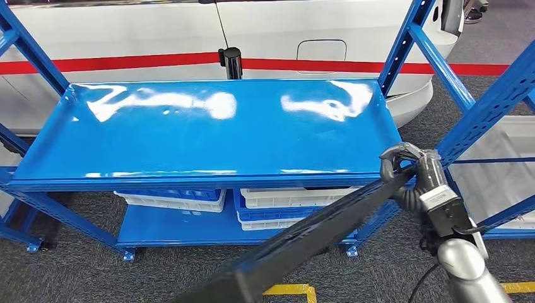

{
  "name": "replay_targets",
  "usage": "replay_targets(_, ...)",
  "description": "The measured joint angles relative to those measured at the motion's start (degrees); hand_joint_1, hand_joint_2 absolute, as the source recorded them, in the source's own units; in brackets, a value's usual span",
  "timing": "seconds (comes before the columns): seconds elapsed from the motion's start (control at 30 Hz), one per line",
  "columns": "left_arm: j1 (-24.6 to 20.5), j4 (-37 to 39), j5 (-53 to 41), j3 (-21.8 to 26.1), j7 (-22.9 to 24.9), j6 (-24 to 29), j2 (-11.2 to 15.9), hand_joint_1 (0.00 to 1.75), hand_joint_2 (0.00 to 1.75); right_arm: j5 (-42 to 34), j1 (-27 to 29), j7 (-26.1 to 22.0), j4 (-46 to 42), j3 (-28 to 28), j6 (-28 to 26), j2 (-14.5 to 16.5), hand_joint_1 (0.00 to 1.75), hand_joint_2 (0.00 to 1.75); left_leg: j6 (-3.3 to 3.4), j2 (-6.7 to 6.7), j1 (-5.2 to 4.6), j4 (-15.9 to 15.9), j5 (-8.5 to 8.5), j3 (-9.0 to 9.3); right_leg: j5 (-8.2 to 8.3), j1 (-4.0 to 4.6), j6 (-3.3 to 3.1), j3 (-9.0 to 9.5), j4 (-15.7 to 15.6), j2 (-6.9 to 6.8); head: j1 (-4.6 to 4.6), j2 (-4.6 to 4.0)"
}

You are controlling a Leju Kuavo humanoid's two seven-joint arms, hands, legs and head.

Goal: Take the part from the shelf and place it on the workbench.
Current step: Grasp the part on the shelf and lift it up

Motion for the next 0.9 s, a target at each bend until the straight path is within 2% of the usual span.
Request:
replay_targets(0.17, 0.0, 0.0, 0.2, 1.4, -0.2, 1.1, 0.5, 0.00, 1.75, -3.5, 4.6, 0.7, -1.4, -4.8, 1.1, -4.4, 1.75, 1.75, 0.09, -0.06, -0.03, 0.0, -0.06, 0.02, -0.09, -0.05, 0.13, 0.07, 0.0, -0.16, 0.01, 0.00)
replay_targets(0.27, 0.1, 0.0, -1.0, 1.6, 1.2, 1.9, 1.0, 0.00, 1.75, -4.1, 8.6, 0.8, -3.8, -8.2, 1.3, -5.8, 1.75, 1.75, 0.17, -0.11, -0.07, 0.0, -0.11, 0.02, -0.13, -0.05, 0.21, 0.13, 0.0, -0.26, -0.01, 0.01)
replay_targets(0.43, 0.1, 0.0, -1.6, 1.6, 1.9, 2.3, 1.2, 0.00, 1.75, -4.1, 10.1, 0.9, -4.8, -9.3, 1.4, -5.9, 1.75, 1.75, 0.21, -0.10, -0.08, 0.0, -0.14, 0.04, -0.14, -0.05, 0.21, 0.13, 0.0, -0.24, -0.02, 0.00)
replay_targets(0.6, 0.0, 0.0, -2.0, 1.6, 2.6, 2.5, 1.4, 0.00, 1.75, -2.6, 15.0, 0.1, -8.1, -11.4, 0.9, -5.3, 1.75, 1.75, 0.22, -0.06, -0.06, 0.0, -0.16, 0.05, -0.16, -0.04, 0.19, 0.11, 0.0, -0.25, -0.01, 0.00)
replay_targets(0.9, 0.0, 0.0, -2.6, 1.6, 2.0, 1.2, 1.0, 0.00, 1.75, -2.1, 17.5, -0.4, -9.2, -12.0, 0.4, -3.5, 1.75, 1.75, 0.48, -0.05, -0.35, 0.1, -0.36, 0.14, -0.26, -0.36, 0.42, 0.25, -0.1, -0.25, -0.01, 0.00)
